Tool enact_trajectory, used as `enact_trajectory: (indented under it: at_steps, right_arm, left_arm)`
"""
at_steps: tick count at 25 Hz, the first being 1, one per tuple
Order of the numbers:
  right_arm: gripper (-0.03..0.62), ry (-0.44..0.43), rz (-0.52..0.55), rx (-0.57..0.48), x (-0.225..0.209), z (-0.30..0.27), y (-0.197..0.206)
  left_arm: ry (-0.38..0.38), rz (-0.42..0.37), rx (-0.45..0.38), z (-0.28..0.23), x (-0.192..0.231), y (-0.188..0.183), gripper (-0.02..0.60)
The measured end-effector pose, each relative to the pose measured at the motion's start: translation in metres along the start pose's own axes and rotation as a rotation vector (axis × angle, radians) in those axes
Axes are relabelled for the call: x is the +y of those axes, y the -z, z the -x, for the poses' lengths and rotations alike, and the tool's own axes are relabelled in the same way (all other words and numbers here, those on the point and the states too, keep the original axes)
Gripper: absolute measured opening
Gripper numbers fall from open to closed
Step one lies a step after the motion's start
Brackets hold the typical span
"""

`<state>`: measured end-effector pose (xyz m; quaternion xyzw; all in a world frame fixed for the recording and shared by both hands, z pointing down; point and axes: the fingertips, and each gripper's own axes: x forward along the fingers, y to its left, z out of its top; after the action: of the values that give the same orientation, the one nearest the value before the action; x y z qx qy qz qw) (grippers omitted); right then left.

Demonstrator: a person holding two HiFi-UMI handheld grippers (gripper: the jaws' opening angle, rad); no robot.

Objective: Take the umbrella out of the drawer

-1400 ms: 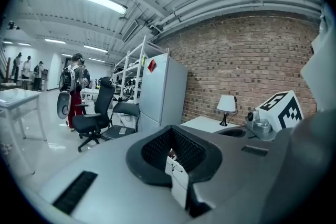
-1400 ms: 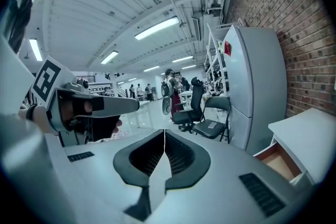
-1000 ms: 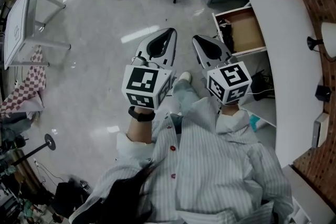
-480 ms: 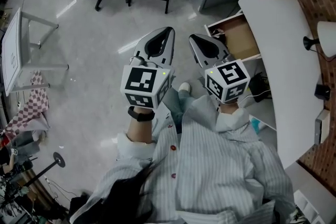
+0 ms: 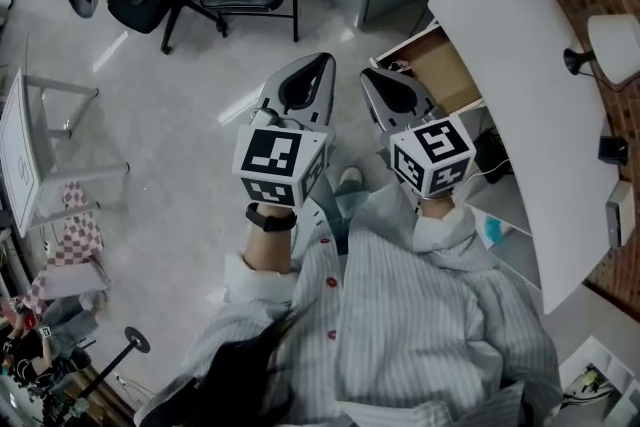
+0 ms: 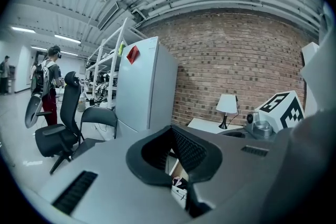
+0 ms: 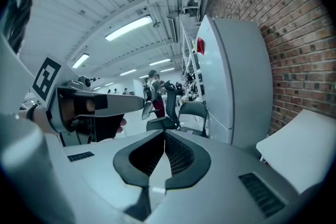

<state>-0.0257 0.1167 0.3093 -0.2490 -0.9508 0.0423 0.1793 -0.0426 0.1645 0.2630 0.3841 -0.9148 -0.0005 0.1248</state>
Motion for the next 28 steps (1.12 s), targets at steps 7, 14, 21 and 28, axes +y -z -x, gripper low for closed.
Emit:
enact_trajectory:
  at_steps: [7,14,21,28]
  right_arm:
    - [0.036,0.153,-0.046,-0.024,-0.052,-0.014,-0.012]
    - [0.037,0.402,-0.134,-0.065,-0.121,-0.007,-0.021]
    - [0.037,0.641,-0.221,-0.093,-0.179,0.018,-0.02]
    - [0.037,0.898,-0.32,-0.127,-0.207,0.045,-0.008]
  left_arm:
    - [0.156,-0.03,0.017,-0.065,0.004,-0.018,0.009]
    - [0.415,-0.102,0.031,-0.146,-0.021,-0.034,0.009]
    - [0.661,-0.154,0.073,-0.209,-0.058,-0.038,0.009]
    - [0.918,-0.218,0.141,-0.238,-0.09,-0.023,0.009]
